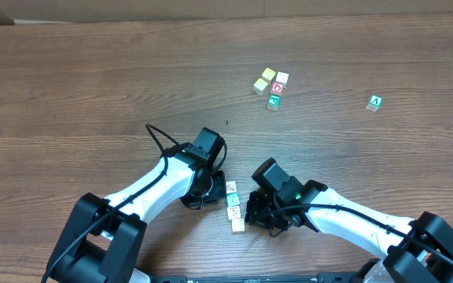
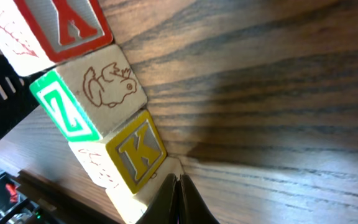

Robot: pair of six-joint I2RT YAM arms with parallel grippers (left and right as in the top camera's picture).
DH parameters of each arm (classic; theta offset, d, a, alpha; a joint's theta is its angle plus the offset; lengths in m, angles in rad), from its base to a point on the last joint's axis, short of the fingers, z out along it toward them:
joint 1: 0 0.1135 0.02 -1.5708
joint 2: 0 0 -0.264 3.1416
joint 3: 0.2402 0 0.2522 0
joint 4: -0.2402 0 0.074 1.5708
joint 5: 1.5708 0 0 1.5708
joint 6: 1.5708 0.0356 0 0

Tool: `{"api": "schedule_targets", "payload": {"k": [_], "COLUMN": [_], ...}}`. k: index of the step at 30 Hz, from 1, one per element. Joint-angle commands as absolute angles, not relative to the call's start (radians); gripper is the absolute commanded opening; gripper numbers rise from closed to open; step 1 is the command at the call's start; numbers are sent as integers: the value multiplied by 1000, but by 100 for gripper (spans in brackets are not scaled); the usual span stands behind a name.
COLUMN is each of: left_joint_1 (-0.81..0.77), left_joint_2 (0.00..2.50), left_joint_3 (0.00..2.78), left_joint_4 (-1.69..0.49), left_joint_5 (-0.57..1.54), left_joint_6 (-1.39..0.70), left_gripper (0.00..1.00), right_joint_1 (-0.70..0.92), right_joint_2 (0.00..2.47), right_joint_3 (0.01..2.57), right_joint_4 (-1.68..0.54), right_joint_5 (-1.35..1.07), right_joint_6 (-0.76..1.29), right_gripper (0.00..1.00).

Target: Flip 3 blocks

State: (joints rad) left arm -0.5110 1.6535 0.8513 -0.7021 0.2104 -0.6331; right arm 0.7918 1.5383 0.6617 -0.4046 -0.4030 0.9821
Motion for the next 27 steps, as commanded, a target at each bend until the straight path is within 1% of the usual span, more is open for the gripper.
{"api": "schedule_targets", "payload": {"k": [1, 8, 17, 21, 24, 27], "left_joint_1": [-518, -518, -518, -518, -517, -516], "left_joint_2": [1663, 1663, 1663, 1662, 1663, 1663], "left_joint_3": [847, 847, 847, 847, 847, 847], "left_joint_4": [-700, -699, -714, -782, -841, -849], "left_joint_5": [230, 230, 229, 226, 152, 86], "left_joint_6": [-617, -617, -604, -572, -560, -561], "left_gripper": [4, 4, 4, 4, 4, 4], "right_joint_1": [794, 825, 825, 825, 825, 833], "right_joint_2": [1522, 1522, 1522, 1522, 1522, 1522], "right_joint_3": [658, 658, 658, 658, 658, 658], "right_joint_4": [-398, -371, -445, -495, -538, -567], "right_joint_5": [-432, -413, -300, -369, -478, -572], "right_joint_6": [1000, 1046, 1020, 994, 931, 862], "right_gripper": [4, 4, 4, 4, 4, 4]}}
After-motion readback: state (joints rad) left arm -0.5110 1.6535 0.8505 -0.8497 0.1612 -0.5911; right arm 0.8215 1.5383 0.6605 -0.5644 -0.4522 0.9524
